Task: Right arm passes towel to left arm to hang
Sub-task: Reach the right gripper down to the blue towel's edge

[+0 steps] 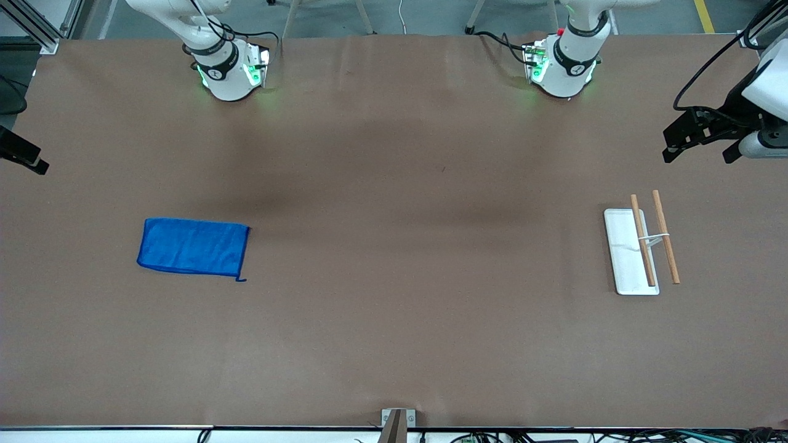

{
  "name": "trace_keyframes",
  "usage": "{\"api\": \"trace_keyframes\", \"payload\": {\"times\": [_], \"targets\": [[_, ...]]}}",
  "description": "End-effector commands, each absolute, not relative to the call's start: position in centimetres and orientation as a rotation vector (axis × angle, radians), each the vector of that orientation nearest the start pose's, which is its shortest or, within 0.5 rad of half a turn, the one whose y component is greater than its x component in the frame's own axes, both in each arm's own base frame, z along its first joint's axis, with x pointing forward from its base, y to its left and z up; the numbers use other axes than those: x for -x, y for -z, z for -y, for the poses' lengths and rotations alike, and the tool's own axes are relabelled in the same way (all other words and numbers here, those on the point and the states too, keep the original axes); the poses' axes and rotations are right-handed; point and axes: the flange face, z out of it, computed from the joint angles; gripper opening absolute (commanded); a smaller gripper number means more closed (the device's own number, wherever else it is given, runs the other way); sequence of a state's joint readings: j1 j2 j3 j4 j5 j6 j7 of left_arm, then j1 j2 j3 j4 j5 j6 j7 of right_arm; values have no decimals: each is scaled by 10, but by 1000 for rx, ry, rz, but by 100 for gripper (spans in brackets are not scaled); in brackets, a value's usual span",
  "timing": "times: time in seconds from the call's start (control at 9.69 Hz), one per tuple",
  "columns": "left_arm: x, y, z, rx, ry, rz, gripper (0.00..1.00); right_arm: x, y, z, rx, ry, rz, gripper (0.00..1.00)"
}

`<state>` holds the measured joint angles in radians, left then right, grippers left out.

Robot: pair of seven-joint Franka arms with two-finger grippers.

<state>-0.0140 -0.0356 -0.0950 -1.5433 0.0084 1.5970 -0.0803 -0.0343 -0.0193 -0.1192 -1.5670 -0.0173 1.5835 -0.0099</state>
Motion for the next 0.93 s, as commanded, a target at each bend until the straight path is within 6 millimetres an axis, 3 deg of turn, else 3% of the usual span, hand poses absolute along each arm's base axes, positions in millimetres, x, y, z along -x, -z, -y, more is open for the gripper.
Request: {"api": "trace_keyframes", "payload": {"times": [0.0, 0.1, 0.31, 0.62, 0.83], "targets": [[-548, -645, 61, 3116, 78, -38, 100, -540, -625, 82, 3164, 6, -228, 100], [-548, -645, 61, 3116, 81, -38, 100, -544, -603, 71, 3167, -37, -192, 100], [-548, -644, 61, 3116, 76, -38, 100, -562, -546, 68, 3169, -81, -179, 100], [-548, -644, 61, 3116, 76, -35, 100, -580, -409, 64, 3177, -129, -149, 100], [-548, -644, 62, 3116, 76, -38, 100, -579, -325, 61, 3186, -105, -54, 100]]}}
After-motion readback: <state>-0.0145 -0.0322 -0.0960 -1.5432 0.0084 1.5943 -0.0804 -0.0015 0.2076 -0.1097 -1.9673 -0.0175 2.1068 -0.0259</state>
